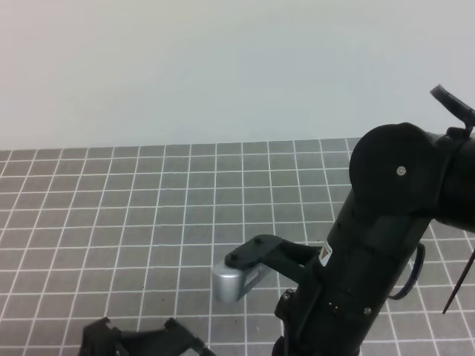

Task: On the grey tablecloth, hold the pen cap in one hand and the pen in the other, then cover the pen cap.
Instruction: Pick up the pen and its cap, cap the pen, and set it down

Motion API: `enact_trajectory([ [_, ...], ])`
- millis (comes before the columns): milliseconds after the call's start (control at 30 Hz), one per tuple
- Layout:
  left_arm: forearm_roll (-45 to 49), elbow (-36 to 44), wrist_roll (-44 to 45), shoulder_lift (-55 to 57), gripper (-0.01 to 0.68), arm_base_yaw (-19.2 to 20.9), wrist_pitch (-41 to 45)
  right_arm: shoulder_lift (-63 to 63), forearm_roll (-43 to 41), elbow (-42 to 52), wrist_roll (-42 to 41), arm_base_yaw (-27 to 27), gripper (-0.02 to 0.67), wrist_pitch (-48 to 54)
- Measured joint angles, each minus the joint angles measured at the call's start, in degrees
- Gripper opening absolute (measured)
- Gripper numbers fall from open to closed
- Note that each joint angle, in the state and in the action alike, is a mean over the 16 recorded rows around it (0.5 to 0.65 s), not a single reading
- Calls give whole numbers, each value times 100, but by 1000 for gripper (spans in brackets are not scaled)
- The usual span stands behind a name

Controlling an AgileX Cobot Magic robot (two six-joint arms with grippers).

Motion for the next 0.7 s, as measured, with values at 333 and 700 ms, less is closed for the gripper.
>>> enact_trajectory([
  [333, -1174, -3, 30, 0, 232, 6, -633, 32, -1168, -8, 1210, -212, 64, -868],
  [700, -3852, -282, 397, 0, 18, 8, -1120, 663, -1088, -8, 2469, -964, 64, -2408],
])
